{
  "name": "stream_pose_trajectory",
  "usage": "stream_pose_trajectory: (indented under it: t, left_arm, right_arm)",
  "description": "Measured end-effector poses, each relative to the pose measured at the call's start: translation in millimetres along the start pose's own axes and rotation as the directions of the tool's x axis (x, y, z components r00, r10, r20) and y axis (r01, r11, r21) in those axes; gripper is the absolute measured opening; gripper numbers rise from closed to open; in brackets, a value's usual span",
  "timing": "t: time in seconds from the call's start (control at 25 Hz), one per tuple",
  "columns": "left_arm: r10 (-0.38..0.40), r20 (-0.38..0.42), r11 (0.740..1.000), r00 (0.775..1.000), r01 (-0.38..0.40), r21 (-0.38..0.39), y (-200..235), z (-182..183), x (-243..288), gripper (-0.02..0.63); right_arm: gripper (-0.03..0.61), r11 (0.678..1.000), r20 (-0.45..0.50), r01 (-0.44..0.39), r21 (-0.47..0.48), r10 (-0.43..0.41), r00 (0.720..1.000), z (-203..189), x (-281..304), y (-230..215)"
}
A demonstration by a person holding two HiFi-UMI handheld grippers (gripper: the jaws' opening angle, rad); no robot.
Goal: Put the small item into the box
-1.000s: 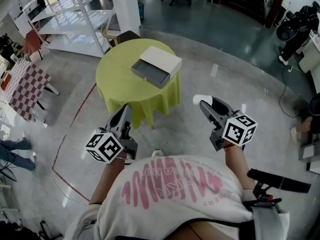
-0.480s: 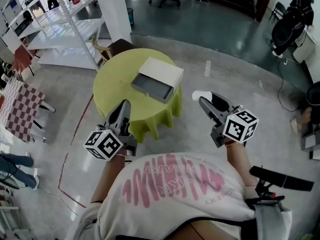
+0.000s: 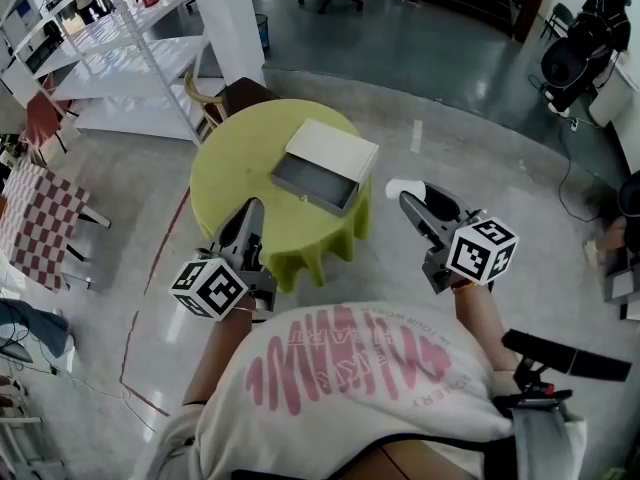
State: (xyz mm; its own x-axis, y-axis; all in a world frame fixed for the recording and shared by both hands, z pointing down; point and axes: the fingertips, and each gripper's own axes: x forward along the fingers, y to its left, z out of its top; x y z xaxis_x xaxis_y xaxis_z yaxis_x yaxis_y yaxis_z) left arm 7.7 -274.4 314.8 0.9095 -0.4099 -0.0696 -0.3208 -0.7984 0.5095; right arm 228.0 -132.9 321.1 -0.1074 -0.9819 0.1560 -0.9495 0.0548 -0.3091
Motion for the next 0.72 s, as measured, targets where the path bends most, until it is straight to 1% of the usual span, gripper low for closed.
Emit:
stream_pose_trajectory:
  t: [0.16,0.36,0.52,0.6,0.72]
  left_arm:
    - [0.022,-0.022,1.000,1.000,-0.023,-0.015,19.0,-2.7,-4.1,0.008]
    - [0.022,-0.071,0.999,0.997,-0.026,-0.044,27.5,-22.2,-2.7,0.008]
    - [0.052,-0.084,0.996,0.995,-0.058,-0.071,45.8,-21.7,0.3,0.008]
    - [0.062,-0.091,0.995,0.994,-0.069,-0.076,46.2,-26.8,2.5,0.008]
    - [0.061,-0.098,0.996,0.993,-0.067,-0.064,38.7,-39.2,6.2,0.008]
  right_arm:
    - [0.172,1.000,-0.011,-0.010,0.004,0.010,1.000,-2.6,17.8,4.5]
    - [0.172,1.000,-0.044,-0.018,0.007,0.018,0.999,-14.6,28.2,-1.2]
    - [0.172,1.000,-0.079,-0.019,0.021,0.021,0.997,-16.5,47.0,1.0]
    - [0.172,0.999,-0.086,-0.021,0.041,0.024,0.996,-18.8,48.9,-0.9]
    - [0.172,0.997,-0.090,-0.028,0.077,0.035,0.995,-28.3,48.9,-10.1]
